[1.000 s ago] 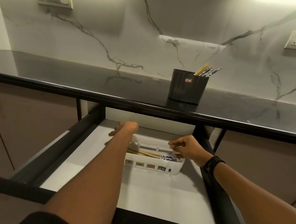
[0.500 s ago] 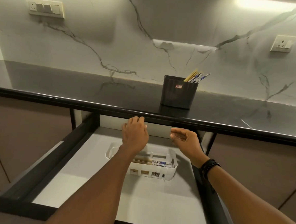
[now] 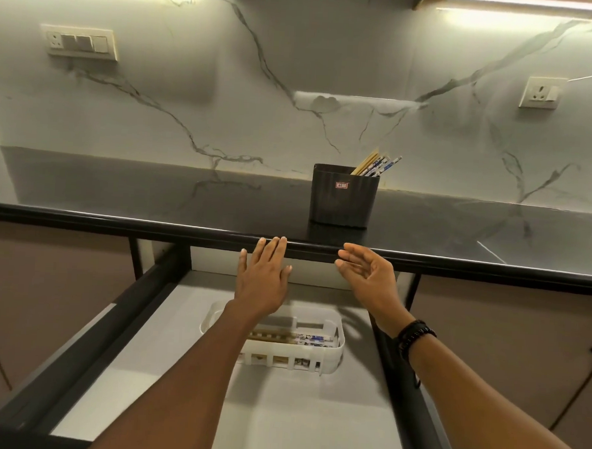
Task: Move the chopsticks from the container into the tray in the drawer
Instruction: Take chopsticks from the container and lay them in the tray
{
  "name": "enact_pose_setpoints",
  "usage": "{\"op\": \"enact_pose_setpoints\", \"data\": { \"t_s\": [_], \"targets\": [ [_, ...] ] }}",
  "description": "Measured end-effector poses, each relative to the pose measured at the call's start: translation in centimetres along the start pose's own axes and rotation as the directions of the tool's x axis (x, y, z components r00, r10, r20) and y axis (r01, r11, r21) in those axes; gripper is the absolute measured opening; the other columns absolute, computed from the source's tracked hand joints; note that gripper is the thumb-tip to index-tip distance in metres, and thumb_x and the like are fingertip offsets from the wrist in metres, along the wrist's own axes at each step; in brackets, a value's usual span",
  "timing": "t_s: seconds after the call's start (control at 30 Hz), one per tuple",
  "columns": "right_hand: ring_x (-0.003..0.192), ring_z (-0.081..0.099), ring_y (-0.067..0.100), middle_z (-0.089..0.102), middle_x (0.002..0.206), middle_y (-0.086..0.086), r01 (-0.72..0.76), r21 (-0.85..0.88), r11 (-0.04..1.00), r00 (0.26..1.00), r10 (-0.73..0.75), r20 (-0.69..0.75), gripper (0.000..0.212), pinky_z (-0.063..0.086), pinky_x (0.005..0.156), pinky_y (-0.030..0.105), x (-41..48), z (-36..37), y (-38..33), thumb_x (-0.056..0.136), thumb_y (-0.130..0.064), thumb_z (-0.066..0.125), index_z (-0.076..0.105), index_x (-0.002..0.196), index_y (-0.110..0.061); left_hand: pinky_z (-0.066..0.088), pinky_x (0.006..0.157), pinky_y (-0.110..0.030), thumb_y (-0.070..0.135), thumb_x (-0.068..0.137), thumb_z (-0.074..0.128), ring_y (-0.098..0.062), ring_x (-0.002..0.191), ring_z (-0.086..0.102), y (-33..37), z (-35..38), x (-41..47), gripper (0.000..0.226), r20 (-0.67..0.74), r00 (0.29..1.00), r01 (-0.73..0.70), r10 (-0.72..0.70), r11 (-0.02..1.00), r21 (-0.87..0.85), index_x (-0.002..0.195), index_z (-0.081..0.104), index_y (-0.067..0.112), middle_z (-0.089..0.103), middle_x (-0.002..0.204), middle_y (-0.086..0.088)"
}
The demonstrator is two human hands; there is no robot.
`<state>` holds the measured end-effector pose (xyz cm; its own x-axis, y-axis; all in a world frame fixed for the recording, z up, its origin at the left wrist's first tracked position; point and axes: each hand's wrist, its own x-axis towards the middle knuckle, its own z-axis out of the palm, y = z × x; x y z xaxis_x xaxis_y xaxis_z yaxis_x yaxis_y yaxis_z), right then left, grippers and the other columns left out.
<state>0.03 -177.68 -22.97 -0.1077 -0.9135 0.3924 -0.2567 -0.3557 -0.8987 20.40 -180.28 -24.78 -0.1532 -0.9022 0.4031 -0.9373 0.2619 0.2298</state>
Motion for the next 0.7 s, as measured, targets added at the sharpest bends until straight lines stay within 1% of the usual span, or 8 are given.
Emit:
{"op": "enact_pose_setpoints", "data": {
  "t_s": [0.17, 0.23, 0.3, 0.37, 0.43, 0.53, 0.6, 0.7],
  "targets": [
    [0.108, 0.065, 0.009, 0.068, 0.118, 0.002, 0.022, 0.049, 0.999, 0.994, -0.017, -0.105, 0.043, 0.053, 0.096, 0.027, 1.2, -0.9, -1.3, 0.088, -0.013, 0.07, 0.057, 0.129, -0.012, 0.003, 0.119, -0.043, 0.044, 0.102, 0.023, -0.022, 0.148, 0.002, 0.4, -0.6, 1.1, 0.058, 0.003, 1.0, -0.003, 0.003, 0.999, 0.032, 0.153, 0.006, 0.022, 0.015, 0.159, -0.003],
    [0.108, 0.065, 0.01, 0.067, 0.119, 0.002, 0.023, 0.058, 0.998, 0.992, -0.016, -0.122, 0.044, 0.053, 0.094, 0.025, 2.1, -1.6, -2.0, 0.088, -0.014, 0.07, 0.056, 0.13, -0.012, 0.009, 0.12, -0.043, 0.045, 0.101, 0.024, -0.023, 0.146, 0.013, 0.6, -0.8, 1.4, 0.058, 0.006, 1.0, -0.004, 0.003, 0.998, 0.057, 0.152, 0.012, 0.02, 0.021, 0.156, -0.005],
    [0.108, 0.065, 0.011, 0.066, 0.121, 0.002, 0.029, 0.019, 0.999, 0.992, -0.027, -0.121, 0.047, 0.053, 0.09, 0.02, 3.5, -2.4, -2.8, 0.088, -0.016, 0.069, 0.054, 0.132, -0.011, 0.021, 0.117, -0.042, 0.046, 0.101, 0.026, -0.024, 0.138, 0.029, 1.0, -1.1, 1.9, 0.055, -0.025, 1.0, -0.012, 0.014, 0.997, 0.073, 0.148, 0.027, 0.018, 0.032, 0.147, -0.006],
    [0.11, 0.063, 0.013, 0.065, 0.122, 0.003, 0.036, -0.019, 0.999, 0.99, -0.039, -0.136, 0.049, 0.052, 0.093, 0.023, 5.3, -3.3, -3.7, 0.088, -0.019, 0.07, 0.053, 0.133, -0.011, 0.036, 0.106, -0.037, 0.045, 0.1, 0.033, -0.022, 0.118, 0.046, 1.5, -1.8, 2.8, 0.047, -0.088, 0.996, -0.024, 0.029, 0.998, 0.06, 0.129, 0.052, 0.015, 0.046, 0.127, -0.006],
    [0.112, 0.062, 0.015, 0.064, 0.124, 0.004, 0.034, -0.035, 0.999, 0.986, -0.04, -0.165, 0.051, 0.051, 0.099, 0.029, 7.5, -4.2, -4.6, 0.087, -0.021, 0.071, 0.052, 0.134, -0.011, 0.045, 0.088, -0.032, 0.043, 0.097, 0.043, -0.018, 0.096, 0.054, 2.0, -2.6, 4.1, 0.04, -0.134, 0.991, -0.007, 0.004, 1.0, -0.02, 0.098, 0.067, 0.012, 0.055, 0.106, -0.004],
    [0.115, 0.061, 0.017, 0.063, 0.127, 0.006, 0.004, -0.073, 0.997, 0.979, -0.019, -0.203, 0.054, 0.05, 0.101, 0.033, 11.0, -5.4, -5.3, 0.086, -0.023, 0.073, 0.051, 0.135, -0.011, 0.05, 0.073, -0.031, 0.041, 0.092, 0.055, -0.017, 0.075, 0.061, 2.5, -3.9, 5.8, 0.038, -0.091, 0.993, 0.064, -0.076, 0.99, -0.128, 0.074, 0.065, 0.011, 0.062, 0.077, -0.002],
    [0.117, 0.059, 0.018, 0.061, 0.129, 0.006, -0.038, -0.083, 0.996, 0.973, 0.018, -0.232, 0.057, 0.049, 0.102, 0.032, 13.6, -6.0, -5.3, 0.086, -0.022, 0.074, 0.05, 0.137, -0.012, 0.05, 0.07, -0.029, 0.043, 0.089, 0.061, -0.016, 0.071, 0.06, 2.9, -4.6, 6.9, 0.033, -0.05, 0.996, 0.073, -0.075, 0.996, -0.047, 0.075, 0.064, 0.013, 0.061, 0.07, 0.0],
    [0.125, 0.054, 0.022, 0.055, 0.139, 0.01, -0.119, -0.056, 0.991, 0.961, 0.1, -0.258, 0.064, 0.046, 0.105, 0.034, 16.9, -6.4, -5.3, 0.086, -0.021, 0.074, 0.045, 0.142, -0.011, 0.049, 0.069, -0.028, 0.046, 0.083, 0.067, -0.015, 0.074, 0.06, 3.2, -5.6, 8.7, 0.032, 0.022, 0.997, 0.076, -0.077, 0.995, 0.072, 0.082, 0.064, 0.014, 0.062, 0.074, -0.001]
  ]
}}
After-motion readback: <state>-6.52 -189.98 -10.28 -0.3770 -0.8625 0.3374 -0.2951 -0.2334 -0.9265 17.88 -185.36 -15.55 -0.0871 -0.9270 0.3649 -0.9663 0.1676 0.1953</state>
